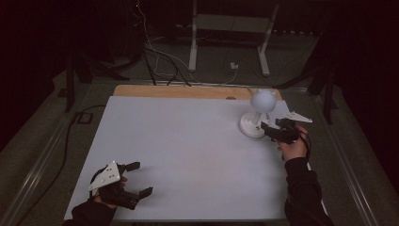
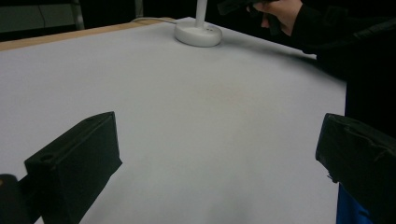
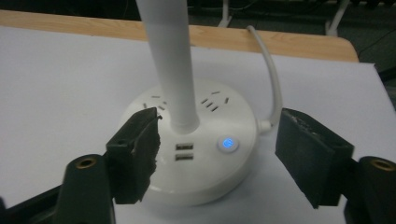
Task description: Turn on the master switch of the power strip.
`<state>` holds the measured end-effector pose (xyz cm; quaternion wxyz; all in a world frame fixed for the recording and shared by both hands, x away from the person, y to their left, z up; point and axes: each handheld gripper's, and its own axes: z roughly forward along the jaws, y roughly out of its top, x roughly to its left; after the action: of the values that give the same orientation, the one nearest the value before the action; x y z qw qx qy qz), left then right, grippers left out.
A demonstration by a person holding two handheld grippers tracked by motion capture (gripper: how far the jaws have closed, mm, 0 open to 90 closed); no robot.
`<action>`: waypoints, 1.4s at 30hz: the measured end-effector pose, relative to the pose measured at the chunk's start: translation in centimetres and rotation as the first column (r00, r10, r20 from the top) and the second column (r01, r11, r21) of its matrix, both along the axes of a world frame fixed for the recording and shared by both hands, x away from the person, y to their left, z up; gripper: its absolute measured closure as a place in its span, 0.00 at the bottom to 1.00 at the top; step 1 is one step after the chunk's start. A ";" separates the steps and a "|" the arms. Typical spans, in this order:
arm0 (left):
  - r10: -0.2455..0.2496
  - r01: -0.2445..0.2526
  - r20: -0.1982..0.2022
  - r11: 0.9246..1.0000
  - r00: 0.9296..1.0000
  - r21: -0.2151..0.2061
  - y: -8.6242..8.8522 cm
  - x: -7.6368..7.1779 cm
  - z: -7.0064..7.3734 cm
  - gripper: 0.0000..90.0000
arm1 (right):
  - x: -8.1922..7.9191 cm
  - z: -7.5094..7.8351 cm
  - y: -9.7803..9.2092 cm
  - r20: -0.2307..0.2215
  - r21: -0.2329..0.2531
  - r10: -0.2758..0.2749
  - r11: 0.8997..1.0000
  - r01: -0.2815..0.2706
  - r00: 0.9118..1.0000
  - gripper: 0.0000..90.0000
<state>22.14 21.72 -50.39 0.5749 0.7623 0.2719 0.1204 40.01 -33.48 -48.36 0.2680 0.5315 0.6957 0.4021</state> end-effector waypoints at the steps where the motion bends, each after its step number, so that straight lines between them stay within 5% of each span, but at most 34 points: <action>1: -0.001 0.001 0.001 1.000 1.000 0.000 0.0 0.0 0.0 0.00 | -0.2 0.1 0.0 -0.009 0.004 0.020 1.000 -0.020 1.000 0.29; 10: -0.003 0.003 0.002 1.000 1.000 0.001 0.0 0.0 0.0 0.00 | -1.7 0.9 0.9 -0.032 0.033 0.134 0.991 -0.133 0.991 0.11; 14: -0.004 0.004 0.003 1.000 1.000 -0.001 0.0 0.0 0.0 0.00 | -2.4 1.4 1.4 -0.032 0.087 0.184 0.980 -0.181 0.982 0.04; 23: -0.004 0.004 0.003 1.000 1.000 -0.001 -0.1 -0.1 0.1 0.00 | -4.2 2.2 2.7 -0.045 0.107 0.274 0.957 -0.268 0.961 0.03; 42: -0.006 0.006 0.005 1.000 1.000 -0.007 -0.1 -0.1 0.1 0.00 | -8.9 2.7 5.4 0.003 0.164 0.434 0.888 -0.429 0.901 0.03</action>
<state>22.03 21.66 -50.31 0.5787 0.7607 0.2685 0.1196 31.08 -28.12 -45.68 0.1165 0.3902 0.7661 0.4972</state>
